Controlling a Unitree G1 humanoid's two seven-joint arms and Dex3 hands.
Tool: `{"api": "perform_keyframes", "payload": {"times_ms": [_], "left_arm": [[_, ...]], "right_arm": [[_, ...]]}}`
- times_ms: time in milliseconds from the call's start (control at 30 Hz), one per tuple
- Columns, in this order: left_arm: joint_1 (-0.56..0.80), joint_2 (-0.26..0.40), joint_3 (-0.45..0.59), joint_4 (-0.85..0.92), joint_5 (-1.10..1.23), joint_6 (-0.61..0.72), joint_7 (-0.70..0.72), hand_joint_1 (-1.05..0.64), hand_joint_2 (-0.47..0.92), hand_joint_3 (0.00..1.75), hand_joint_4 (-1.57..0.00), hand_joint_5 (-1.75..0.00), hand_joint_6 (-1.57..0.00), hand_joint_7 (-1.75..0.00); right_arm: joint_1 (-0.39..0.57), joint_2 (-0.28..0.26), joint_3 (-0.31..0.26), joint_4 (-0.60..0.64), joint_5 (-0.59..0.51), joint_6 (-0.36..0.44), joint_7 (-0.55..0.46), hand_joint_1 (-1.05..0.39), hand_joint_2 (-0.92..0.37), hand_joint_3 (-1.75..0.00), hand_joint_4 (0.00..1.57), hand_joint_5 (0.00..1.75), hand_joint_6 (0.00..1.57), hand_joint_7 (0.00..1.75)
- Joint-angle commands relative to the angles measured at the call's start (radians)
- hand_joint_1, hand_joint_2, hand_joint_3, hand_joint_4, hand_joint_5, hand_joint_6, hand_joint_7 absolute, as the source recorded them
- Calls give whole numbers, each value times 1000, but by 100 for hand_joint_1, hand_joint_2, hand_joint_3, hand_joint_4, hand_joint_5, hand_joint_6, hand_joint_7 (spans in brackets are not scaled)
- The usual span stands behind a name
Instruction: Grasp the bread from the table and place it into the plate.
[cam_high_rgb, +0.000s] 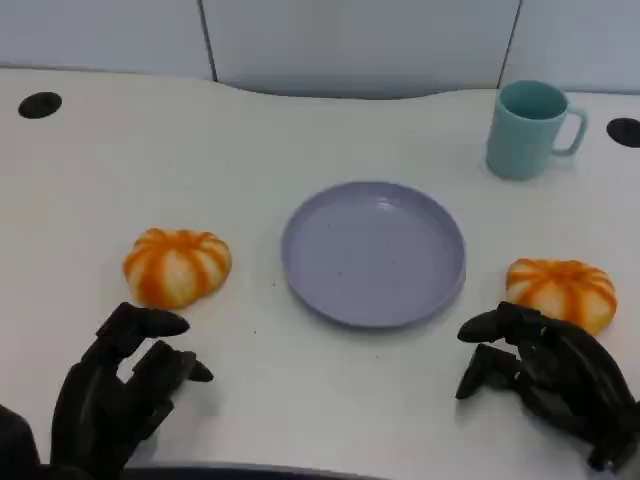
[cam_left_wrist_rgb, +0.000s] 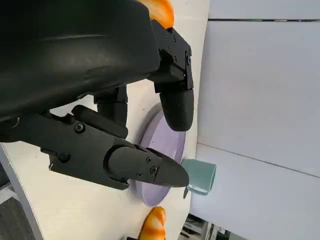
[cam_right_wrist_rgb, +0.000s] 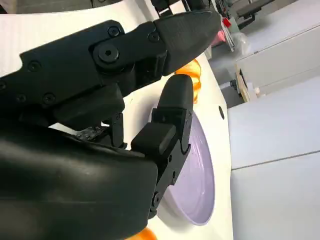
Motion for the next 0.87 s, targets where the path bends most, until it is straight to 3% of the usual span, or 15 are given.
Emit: {"api": "perform_keyframes", "payload": {"times_ms": [33,400,867], "left_arm": [[6,12,6,2,-9,-1,-9,-55,92,15,-32,-175,-25,-152],[11,12,4,-4,-4,3,-2,-57,92,14,-33,-175,-26,-153],[9,15,4,-3,-2,1,-3,-56,92,14,-31,-175,-24,-154]], "right_arm": [[25,-11,-1,23,-6,14,-3,-54,-92,-10,67,137,78,82],[34,-12,10,-11,-17,51,-43,-55,-92,-8,67,136,80,82],[36,-6,3,-21,-1,57,-20,-53,-92,-10,67,138,78,85]]}}
